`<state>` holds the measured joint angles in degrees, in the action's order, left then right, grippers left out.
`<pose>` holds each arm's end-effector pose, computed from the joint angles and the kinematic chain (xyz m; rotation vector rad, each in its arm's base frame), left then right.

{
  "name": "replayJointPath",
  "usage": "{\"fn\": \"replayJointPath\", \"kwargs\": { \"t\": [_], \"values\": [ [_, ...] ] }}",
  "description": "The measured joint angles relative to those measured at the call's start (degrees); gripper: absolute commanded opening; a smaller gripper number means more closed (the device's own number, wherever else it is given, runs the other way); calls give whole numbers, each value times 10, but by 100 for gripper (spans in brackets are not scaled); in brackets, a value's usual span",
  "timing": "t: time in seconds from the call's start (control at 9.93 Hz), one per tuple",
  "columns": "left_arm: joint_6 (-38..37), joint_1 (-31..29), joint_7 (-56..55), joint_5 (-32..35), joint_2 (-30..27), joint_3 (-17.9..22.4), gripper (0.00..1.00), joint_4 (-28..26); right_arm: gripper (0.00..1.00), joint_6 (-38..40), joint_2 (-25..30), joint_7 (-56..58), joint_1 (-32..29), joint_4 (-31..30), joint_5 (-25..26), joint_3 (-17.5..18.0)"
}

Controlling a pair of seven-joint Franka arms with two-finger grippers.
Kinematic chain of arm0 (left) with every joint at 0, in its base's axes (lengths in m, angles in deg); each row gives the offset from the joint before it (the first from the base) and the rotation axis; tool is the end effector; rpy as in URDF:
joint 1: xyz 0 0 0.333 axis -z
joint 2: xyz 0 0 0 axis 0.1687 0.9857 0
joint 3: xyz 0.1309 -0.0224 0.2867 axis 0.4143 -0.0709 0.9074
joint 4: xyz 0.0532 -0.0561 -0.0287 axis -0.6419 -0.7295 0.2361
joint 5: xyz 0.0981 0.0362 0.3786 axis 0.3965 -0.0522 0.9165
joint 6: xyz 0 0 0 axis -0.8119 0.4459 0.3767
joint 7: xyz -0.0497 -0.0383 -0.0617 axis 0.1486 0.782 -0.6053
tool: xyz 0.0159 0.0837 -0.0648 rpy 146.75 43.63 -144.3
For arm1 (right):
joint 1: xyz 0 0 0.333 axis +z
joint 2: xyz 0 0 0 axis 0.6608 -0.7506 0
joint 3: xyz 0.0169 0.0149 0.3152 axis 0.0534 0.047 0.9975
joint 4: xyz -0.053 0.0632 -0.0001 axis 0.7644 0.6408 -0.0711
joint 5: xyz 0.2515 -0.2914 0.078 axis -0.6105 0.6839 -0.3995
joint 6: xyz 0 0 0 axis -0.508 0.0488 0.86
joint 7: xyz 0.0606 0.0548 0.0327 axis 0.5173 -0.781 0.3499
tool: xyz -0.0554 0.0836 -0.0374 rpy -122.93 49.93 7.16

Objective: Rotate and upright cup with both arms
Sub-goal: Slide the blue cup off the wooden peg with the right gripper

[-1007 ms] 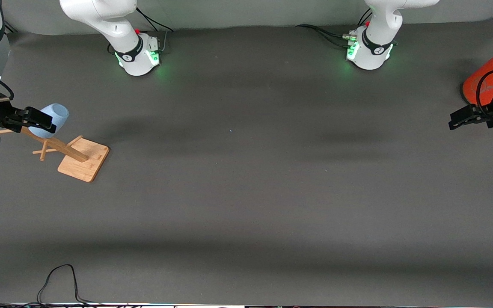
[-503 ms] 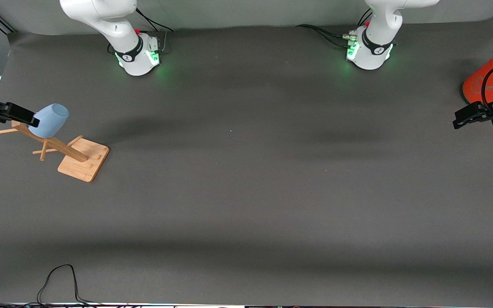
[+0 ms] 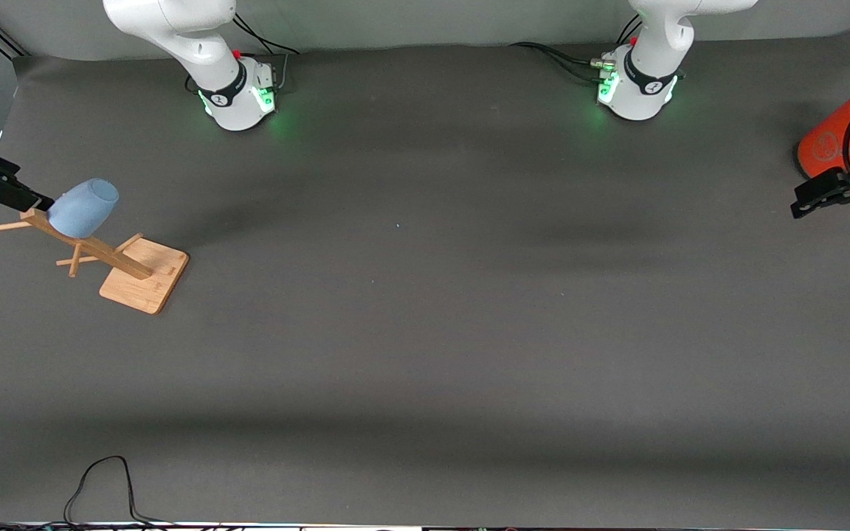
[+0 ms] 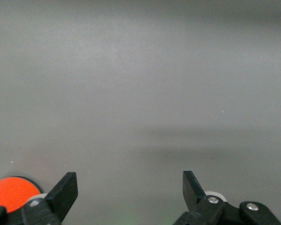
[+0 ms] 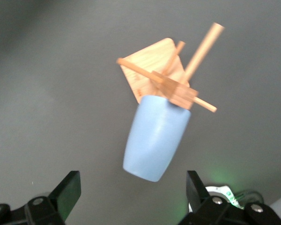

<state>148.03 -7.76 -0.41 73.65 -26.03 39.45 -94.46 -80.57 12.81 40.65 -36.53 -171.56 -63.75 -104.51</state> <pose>0.5470 0.0326 0.6126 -3.1402 -0.0569 0.0339 0.4875 -0.1069 0.5767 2.8459 -1.2714 -0.2141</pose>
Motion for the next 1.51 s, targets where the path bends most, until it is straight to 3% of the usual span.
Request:
{"fn": "replayJointPath", "kwargs": {
  "t": [0.4,0.7,1.11,1.51],
  "values": [
    [-36,0,0,-2,0,-7,100,39,100,-36,17,-180,0,-38,7,-14],
    [-39,-1,0,-1,6,-10,100,39,100,-65,18,-192,0,-73,7,-27],
    [-33,-1,0,-1,24,-10,100,40,100,-160,39,-193,0,-182,7,-36],
    [-34,0,0,-1,19,-11,100,41,100,-205,47,-196,0,-223,7,-41]
  ]
}}
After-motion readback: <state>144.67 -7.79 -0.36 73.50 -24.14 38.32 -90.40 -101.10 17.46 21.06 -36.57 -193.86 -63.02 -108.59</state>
